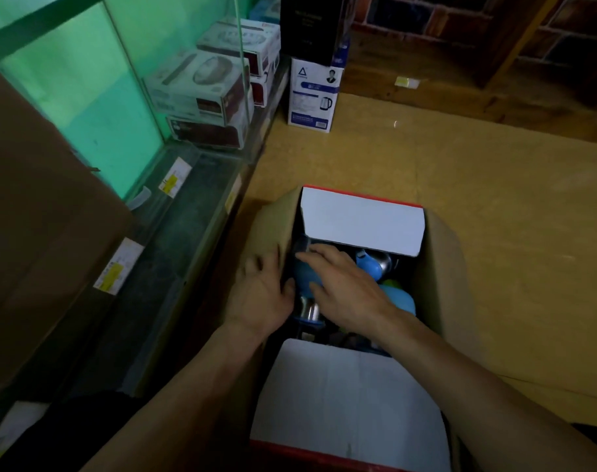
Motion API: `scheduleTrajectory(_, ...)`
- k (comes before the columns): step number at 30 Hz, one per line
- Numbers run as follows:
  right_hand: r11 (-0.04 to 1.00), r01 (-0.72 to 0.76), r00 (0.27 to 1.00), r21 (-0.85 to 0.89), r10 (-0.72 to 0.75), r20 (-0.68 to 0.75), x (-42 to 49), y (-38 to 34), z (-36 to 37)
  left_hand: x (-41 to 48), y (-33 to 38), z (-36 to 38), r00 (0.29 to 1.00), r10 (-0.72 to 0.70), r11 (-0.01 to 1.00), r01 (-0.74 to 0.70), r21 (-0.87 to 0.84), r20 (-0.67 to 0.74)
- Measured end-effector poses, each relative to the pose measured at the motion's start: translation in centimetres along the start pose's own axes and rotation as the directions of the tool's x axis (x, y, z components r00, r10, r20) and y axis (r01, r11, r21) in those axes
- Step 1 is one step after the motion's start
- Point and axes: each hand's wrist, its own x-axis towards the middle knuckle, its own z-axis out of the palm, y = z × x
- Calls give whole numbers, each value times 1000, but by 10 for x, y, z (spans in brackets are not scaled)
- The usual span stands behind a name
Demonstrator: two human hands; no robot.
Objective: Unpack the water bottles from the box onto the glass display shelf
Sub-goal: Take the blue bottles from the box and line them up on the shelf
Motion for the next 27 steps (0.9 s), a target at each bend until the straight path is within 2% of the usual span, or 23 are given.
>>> scheduleTrajectory(5,998,-53,999,-18,53,4,-5,24,-6,20,26,3,979,161,985,-153,76,-121)
scheduleTrajectory(10,994,-105,994,-17,105,-9,-6,45,-12,49,49,5,967,229,947,-195,256,-109)
scheduleTrajectory(16,993,-122,993,-6,122,3,-10,56,-19,68,64,-5,958,265,905,-207,373,-112)
scheduleTrajectory(19,995,-95,993,-10,94,-67,-11,54,-27,67,68,-11,937,293,914,-216,344,-188)
scheduleTrajectory(22,998,-65,975,8,65,-214,-8,52,-42,68,74,-19,864,386,898,-271,348,-323)
scheduleTrajectory(24,998,-59,955,20,62,-291,-5,53,-50,74,81,-24,820,416,902,-318,292,-392)
scheduleTrajectory(27,997,-71,934,-8,64,-352,3,58,-59,83,94,-30,800,433,901,-371,224,-416)
